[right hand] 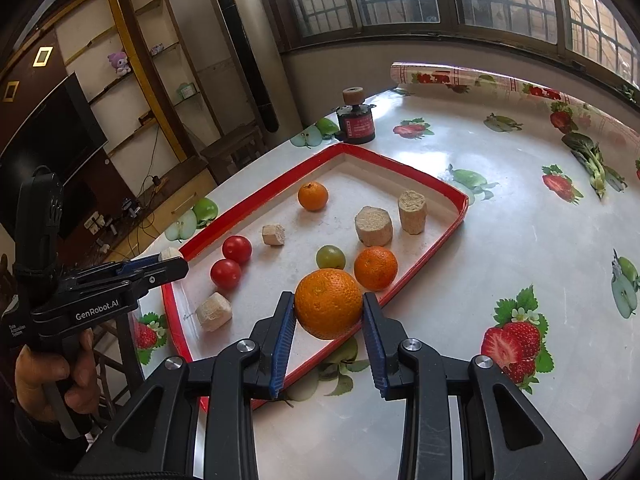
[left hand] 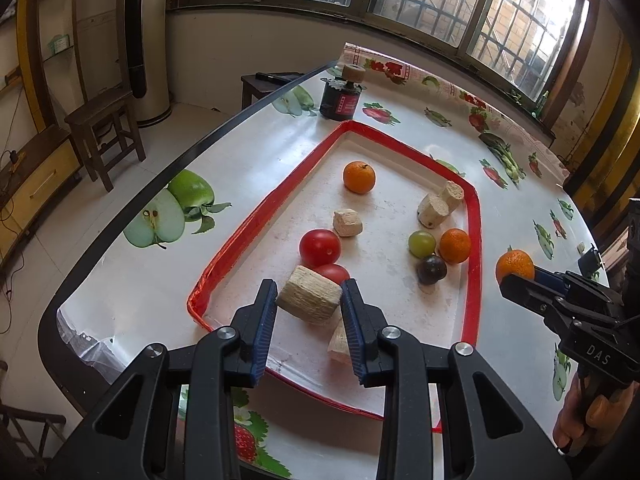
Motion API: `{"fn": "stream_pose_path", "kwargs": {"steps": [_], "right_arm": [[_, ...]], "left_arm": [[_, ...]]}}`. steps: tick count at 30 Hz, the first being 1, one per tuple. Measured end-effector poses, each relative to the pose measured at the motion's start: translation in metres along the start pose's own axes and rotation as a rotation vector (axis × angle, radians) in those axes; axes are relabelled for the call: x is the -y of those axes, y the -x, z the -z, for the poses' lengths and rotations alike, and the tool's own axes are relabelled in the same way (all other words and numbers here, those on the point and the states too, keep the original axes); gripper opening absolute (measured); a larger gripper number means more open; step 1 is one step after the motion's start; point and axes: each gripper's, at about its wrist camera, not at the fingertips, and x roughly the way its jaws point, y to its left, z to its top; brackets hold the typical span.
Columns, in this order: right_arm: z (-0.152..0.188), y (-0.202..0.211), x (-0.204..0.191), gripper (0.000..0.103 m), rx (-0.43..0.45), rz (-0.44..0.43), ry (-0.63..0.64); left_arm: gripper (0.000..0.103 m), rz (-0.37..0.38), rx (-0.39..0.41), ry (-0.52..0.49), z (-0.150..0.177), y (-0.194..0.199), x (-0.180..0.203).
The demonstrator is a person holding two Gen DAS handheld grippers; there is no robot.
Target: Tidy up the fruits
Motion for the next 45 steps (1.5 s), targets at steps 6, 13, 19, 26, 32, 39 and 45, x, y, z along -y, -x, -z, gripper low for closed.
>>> {"fn": "stream_pose_path", "kwargs": {"steps": [6,13,19,26,32,39,45], "right_arm": [[-0.002,-0.023,-0.015,0.034,-0.043,-0.013,0.045],[0.000,-0.043,-0.018,0.034,-0.078,0.003,0.061],[0.003,-0.059,-0.019,0.034,-0.114,0.008,0.070],[0.005,-0.063,-0.018,0.045,-0.131,-0.014,0.070],[0.006,-0.053,-0.018,0.051,-0.114,-0.025,0.080],[0.011,-0.030,-0.015,0.062,-0.086,-0.039,0.122],[0.015,-0.009,-0.006,0.078,-0.066,-0.078,0.173]], "left_arm": [[0.030,-0.017,-0.013,0.008,-0.002,-0.010,-0.010],[0.030,-0.007,-0.049,0.019,0.005,-0.022,-0.019],[0.030,-0.001,-0.068,0.015,0.008,-0.030,-0.020],[0.032,-0.036,-0.065,-0.018,0.010,-0.029,-0.014],[0.053,-0.048,-0.040,-0.048,0.013,-0.017,-0.008],[0.053,-0.050,-0.021,-0.069,0.019,-0.003,-0.001],[0.070,-0.061,0.024,-0.097,0.031,0.016,0.009]]}}
